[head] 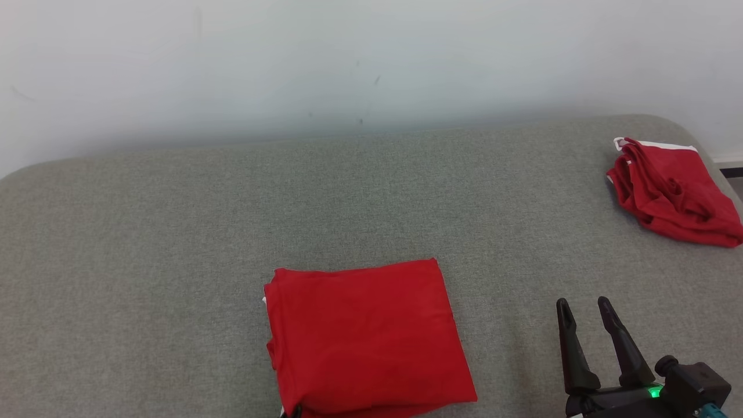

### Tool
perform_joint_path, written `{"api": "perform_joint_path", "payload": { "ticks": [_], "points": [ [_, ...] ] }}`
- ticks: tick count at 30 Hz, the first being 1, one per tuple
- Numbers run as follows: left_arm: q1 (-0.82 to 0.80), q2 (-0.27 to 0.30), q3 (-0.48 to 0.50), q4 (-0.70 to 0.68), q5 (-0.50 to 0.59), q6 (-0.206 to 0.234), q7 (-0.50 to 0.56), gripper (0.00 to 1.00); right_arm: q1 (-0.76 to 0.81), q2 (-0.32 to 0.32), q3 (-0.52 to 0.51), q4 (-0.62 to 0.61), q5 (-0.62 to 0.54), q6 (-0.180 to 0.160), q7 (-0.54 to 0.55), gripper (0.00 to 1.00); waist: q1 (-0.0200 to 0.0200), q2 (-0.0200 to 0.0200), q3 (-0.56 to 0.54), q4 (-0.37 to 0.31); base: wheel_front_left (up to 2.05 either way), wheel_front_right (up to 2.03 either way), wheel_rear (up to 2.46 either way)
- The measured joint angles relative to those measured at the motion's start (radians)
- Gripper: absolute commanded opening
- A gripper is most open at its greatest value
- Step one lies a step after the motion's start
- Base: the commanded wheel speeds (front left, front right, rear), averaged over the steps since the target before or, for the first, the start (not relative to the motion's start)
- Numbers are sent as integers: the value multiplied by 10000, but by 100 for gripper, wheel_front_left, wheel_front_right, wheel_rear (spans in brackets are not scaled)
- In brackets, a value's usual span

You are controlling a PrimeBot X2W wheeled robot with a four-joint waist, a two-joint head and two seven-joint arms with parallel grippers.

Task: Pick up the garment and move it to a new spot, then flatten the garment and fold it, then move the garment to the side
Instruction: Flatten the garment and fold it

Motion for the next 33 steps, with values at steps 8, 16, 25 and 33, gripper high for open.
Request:
{"api": "perform_joint_path", "payload": {
  "ticks": [8,16,25,33],
  "points": [
    [118,-119,226,-242,-261,0,2,100,-2,-79,-102,77,-15,0,2,100,0,0,-72,89,0,0,0],
    [676,-357,2023,-1791,-198,109,0,100,22,-134,-213,56,-90,0,2,100,-1,0,-288,303,0,0,0],
    [671,-654,3925,-2403,236,267,0,100,25,-215,-230,113,-224,0,0,100,0,0,-513,332,0,0,0],
    [491,-752,4086,-2328,541,169,0,100,165,-190,-290,186,-297,0,0,100,0,0,-534,387,0,0,0]
  ]
}}
